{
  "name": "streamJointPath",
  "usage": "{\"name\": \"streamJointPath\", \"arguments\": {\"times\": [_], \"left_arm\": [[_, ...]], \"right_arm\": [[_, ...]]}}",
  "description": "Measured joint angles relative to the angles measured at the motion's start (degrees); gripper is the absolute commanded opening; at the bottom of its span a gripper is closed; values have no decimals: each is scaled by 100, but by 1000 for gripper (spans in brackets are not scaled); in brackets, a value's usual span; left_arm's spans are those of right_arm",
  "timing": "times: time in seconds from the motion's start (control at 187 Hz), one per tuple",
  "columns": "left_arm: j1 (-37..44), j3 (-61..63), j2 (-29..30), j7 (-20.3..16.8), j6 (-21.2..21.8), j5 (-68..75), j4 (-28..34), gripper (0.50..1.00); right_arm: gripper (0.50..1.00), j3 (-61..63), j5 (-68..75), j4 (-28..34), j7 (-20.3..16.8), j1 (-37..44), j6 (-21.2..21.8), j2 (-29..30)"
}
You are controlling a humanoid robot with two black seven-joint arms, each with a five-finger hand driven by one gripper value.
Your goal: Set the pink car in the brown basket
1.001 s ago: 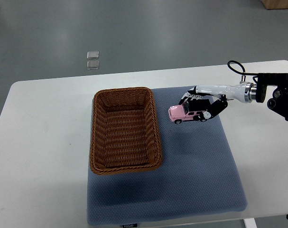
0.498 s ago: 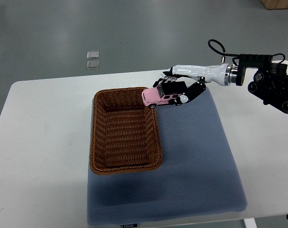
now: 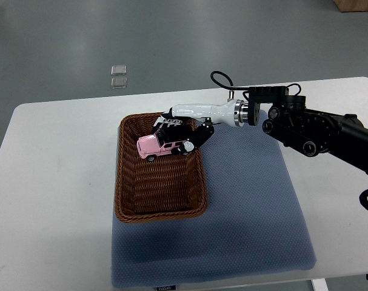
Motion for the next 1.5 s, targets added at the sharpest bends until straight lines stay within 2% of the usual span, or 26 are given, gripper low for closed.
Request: {"name": "streamJointPath", "arguments": {"times": [0.005, 0.011, 0.027, 0.043, 0.118, 0.219, 0.396, 0.525, 0.626, 0.803, 0.899, 1.13, 1.499], "left_arm": [[0, 0, 0, 0, 0, 0, 0, 1000], [0, 0, 0, 0, 0, 0, 0, 1000], [0, 0, 0, 0, 0, 0, 0, 1000], [0, 0, 0, 0, 0, 0, 0, 1000], [1, 0, 0, 0, 0, 0, 0, 1000], [0, 0, 0, 0, 0, 0, 0, 1000], [0, 0, 0, 0, 0, 0, 0, 1000], [0, 0, 0, 1, 0, 0, 0, 1000], [1, 0, 0, 3, 0, 0, 0, 1000], [0, 0, 0, 3, 0, 0, 0, 1000], [1, 0, 0, 3, 0, 0, 0, 1000], [0, 0, 0, 3, 0, 0, 0, 1000], [0, 0, 0, 3, 0, 0, 0, 1000]], "right_arm": [[652, 0, 3, -2, -2, 0, 0, 6], [680, 1, 5, -4, -4, 1, 0, 12], [703, 4, 14, -8, -11, 2, 0, 32], [750, 6, 20, -11, -15, 2, 0, 43], [860, 15, 38, -21, -20, 3, -10, 104], [897, 22, 46, -45, -26, 3, -51, 160], [897, 115, 141, -95, -27, -40, -87, 150], [901, 274, 991, -137, -130, -64, -9, 31], [913, 385, 2319, -179, -576, -132, 127, -227], [913, 419, 4487, -196, -1666, -356, 224, -660], [913, 419, 5544, -240, -1925, -524, 212, -861], [915, 419, 7456, -463, -2071, -879, 194, -1074], [915, 421, 7691, -811, -2022, -1068, 199, -1041]]}}
